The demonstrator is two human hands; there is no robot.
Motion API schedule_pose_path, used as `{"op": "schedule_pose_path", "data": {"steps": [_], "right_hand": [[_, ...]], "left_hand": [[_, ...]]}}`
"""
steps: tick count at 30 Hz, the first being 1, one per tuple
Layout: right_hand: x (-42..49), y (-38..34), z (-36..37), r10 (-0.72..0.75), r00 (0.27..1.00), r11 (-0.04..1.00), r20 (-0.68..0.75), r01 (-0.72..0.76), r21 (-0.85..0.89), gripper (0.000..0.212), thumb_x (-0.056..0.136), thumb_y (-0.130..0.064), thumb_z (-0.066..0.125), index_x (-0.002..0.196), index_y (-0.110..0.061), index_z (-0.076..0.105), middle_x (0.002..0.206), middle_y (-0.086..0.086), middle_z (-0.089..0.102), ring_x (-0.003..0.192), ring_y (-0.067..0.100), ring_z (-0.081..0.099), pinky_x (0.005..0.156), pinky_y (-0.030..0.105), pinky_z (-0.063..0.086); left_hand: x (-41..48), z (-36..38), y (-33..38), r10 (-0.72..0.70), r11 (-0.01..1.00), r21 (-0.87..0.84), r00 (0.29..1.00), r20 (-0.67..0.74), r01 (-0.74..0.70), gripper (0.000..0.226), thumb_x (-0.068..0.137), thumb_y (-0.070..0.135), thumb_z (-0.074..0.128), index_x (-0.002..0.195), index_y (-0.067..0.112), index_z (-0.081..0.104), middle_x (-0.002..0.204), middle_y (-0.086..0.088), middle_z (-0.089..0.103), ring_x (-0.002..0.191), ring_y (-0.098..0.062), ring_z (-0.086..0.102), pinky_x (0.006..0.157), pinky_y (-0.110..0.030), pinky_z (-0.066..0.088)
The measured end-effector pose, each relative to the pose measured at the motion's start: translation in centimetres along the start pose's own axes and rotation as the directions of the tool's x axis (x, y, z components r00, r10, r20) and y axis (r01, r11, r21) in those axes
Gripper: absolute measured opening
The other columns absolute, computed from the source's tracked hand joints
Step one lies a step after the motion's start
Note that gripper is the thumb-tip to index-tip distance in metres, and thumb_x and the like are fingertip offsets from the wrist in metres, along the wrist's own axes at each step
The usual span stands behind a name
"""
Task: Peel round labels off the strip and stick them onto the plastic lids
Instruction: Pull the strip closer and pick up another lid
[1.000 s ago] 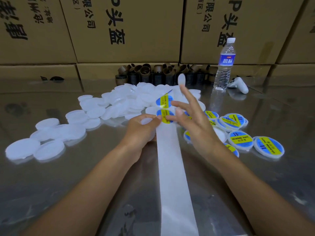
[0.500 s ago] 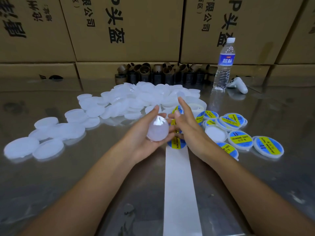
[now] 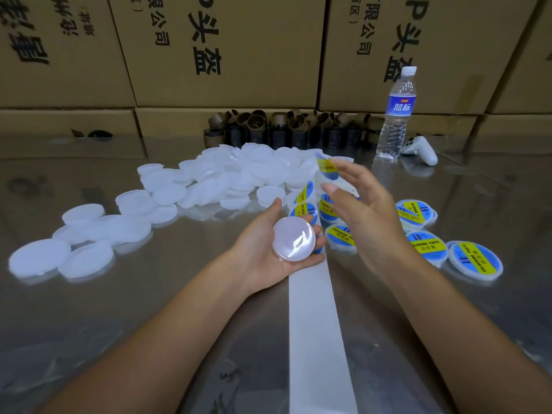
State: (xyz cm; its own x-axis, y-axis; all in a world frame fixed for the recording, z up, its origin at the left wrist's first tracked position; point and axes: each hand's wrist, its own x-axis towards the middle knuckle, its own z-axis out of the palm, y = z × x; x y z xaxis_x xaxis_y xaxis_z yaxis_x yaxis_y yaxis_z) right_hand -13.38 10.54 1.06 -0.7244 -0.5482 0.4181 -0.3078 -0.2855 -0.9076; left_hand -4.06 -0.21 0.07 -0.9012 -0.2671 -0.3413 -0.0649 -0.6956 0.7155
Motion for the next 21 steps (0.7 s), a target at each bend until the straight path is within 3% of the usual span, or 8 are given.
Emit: {"op": "schedule_pose_path", "data": {"steps": [2,3,6,9,12,15,19,21], "right_hand": [[-0.1,-0.2,-0.1,0.022,0.999,0.998,0.027,-0.023,0.054,0.035,0.088,-0.004,0.061,0.108,-0.032,0.061,0.114,-0.007,0.064,0.11,0.008,0.061,0.092,0.035,0.048],[-0.2,-0.3,-0.1,0.025,0.999,0.997,0.047,-0.028,0.074,0.036,0.087,-0.003,0.062,0.108,-0.032,0.06,0.116,-0.002,0.064,0.108,0.014,0.064,0.093,0.037,0.048],[-0.4,-0.2,0.0,0.011,0.993,0.994,0.12,-0.024,0.11,0.039,0.087,-0.001,0.06,0.111,-0.032,0.056,0.101,0.001,0.068,0.095,0.021,0.069,0.085,0.031,0.052],[-0.4,-0.2,0.1,0.005,0.986,0.992,0.168,-0.025,0.121,0.039,0.09,0.001,0.055,0.112,-0.031,0.054,0.089,0.002,0.067,0.082,0.021,0.07,0.074,0.023,0.051],[-0.3,0.1,0.1,0.0,0.978,0.997,0.21,-0.016,0.071,0.041,0.092,0.002,0.053,0.11,-0.035,0.054,0.086,0.004,0.066,0.08,0.022,0.068,0.078,0.031,0.05],[-0.4,0.1,0.3,0.006,0.973,0.998,0.233,-0.019,0.054,0.044,0.092,0.004,0.05,0.107,-0.037,0.055,0.081,0.002,0.064,0.067,0.015,0.06,0.072,0.029,0.049],[-0.5,0.0,0.4,-0.009,0.955,1.0,0.297,0.01,-0.002,0.045,0.093,0.006,0.045,0.106,-0.034,0.06,0.08,0.014,0.055,0.064,0.018,0.051,0.065,0.035,0.043],[-0.7,0.1,0.6,-0.033,0.945,0.998,0.326,0.049,-0.041,0.041,0.094,0.006,0.044,0.104,-0.031,0.062,0.074,0.007,0.056,0.064,0.014,0.051,0.06,0.028,0.045]], "left_hand": [[0.1,0.0,0.1,0.006,1.0,-0.011,1.0,-0.016,-0.006,0.058,0.098,0.054,0.032,0.087,0.005,0.061,0.067,-0.014,0.065,0.071,-0.027,0.06,0.079,-0.045,0.048],[0.1,-0.1,0.1,0.011,1.0,-0.017,1.0,-0.026,-0.011,0.058,0.098,0.054,0.032,0.087,0.005,0.061,0.067,-0.014,0.065,0.071,-0.027,0.061,0.081,-0.045,0.048],[0.3,-0.3,0.3,0.02,0.999,-0.032,1.0,-0.012,-0.02,0.062,0.098,0.057,0.028,0.087,0.005,0.059,0.068,-0.013,0.063,0.071,-0.026,0.059,0.088,-0.044,0.045],[0.6,-0.6,0.3,0.021,0.998,-0.052,0.999,0.024,-0.02,0.068,0.097,0.061,0.022,0.09,0.005,0.06,0.07,-0.013,0.063,0.073,-0.025,0.057,0.093,-0.043,0.042],[1.0,-0.9,0.2,0.033,0.999,-0.045,0.998,0.051,-0.03,0.075,0.096,0.063,0.019,0.096,0.003,0.064,0.073,-0.013,0.064,0.077,-0.025,0.057,0.103,-0.044,0.038],[1.4,-1.0,0.1,0.04,0.999,-0.037,0.996,0.074,-0.037,0.073,0.096,0.064,0.019,0.104,0.005,0.061,0.08,-0.011,0.064,0.076,-0.025,0.058,0.11,-0.044,0.034],[1.5,-0.8,0.0,0.056,0.998,0.013,0.995,0.079,-0.057,0.071,0.097,0.063,0.021,0.111,0.007,0.062,0.086,-0.013,0.061,0.076,-0.025,0.057,0.105,-0.042,0.04],[1.4,-0.6,-0.1,0.069,0.997,0.032,0.994,0.079,-0.071,0.068,0.098,0.061,0.024,0.121,0.008,0.059,0.102,-0.017,0.065,0.092,-0.03,0.061,0.105,-0.044,0.039]]}}
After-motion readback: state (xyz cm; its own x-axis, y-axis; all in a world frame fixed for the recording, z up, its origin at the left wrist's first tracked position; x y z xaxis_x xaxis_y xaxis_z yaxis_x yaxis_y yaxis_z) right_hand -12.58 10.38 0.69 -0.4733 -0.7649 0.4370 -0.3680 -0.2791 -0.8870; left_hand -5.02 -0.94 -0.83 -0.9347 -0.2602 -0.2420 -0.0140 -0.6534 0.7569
